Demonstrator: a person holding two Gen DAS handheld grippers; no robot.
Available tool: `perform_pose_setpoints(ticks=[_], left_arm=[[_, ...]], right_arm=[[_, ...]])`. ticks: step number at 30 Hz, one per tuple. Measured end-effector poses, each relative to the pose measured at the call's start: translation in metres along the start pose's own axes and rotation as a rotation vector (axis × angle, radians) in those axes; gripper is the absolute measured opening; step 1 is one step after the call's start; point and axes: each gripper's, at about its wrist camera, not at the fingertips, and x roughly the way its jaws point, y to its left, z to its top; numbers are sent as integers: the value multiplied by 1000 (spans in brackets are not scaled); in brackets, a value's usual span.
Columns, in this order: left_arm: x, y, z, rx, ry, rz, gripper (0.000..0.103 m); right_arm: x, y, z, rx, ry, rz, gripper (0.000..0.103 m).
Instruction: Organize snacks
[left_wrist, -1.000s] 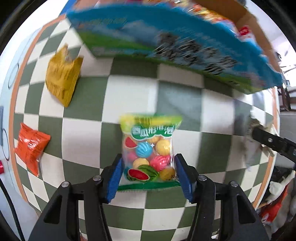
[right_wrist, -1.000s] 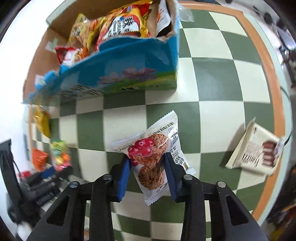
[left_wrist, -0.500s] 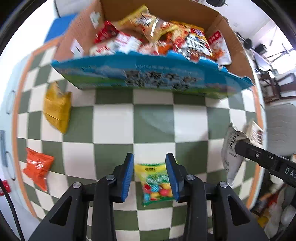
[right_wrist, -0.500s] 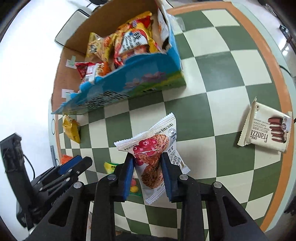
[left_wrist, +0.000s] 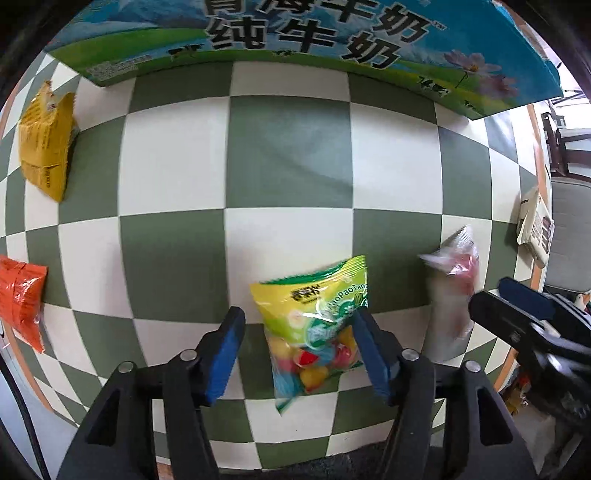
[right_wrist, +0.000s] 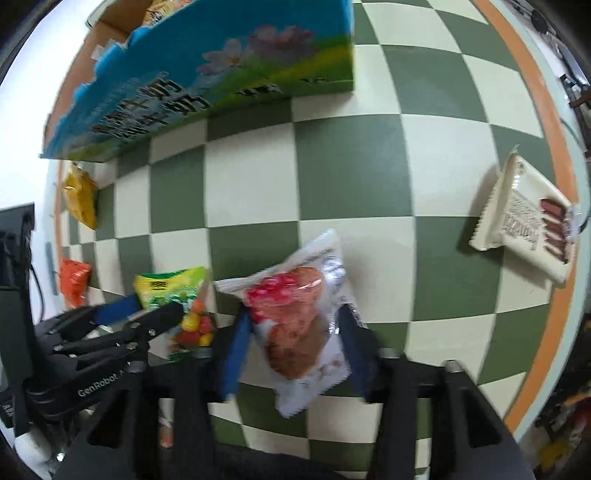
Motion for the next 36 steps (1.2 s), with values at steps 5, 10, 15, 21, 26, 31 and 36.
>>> perform_pose_setpoints(ticks=[5,10,15,21,26,31,36], left_arm=[[7,-7,4,6,-5,41,76],[17,-9,9,27,50,-8,79],[28,-14,9,49,84,5,76],[26,-22,-7,108,12,99,56],[23,-8,-16,57,27,58,52],[12,7,-17,18,5,50,52],[-20,10,-29,-75,-74,40,52]], right_arm=[[-14,-3,0,-68,-22,-55,82],[-4,-7,-1,-70,21,-42,82],[12,-14,-4,-15,49,-8,82],[27,-15,-6,-15,71,-15,82],[44,-7,-5,-32,76,-45,84],[39,9,-9,-85,-12,-109,63],[25,12,-17,-71,-46,-61,56]])
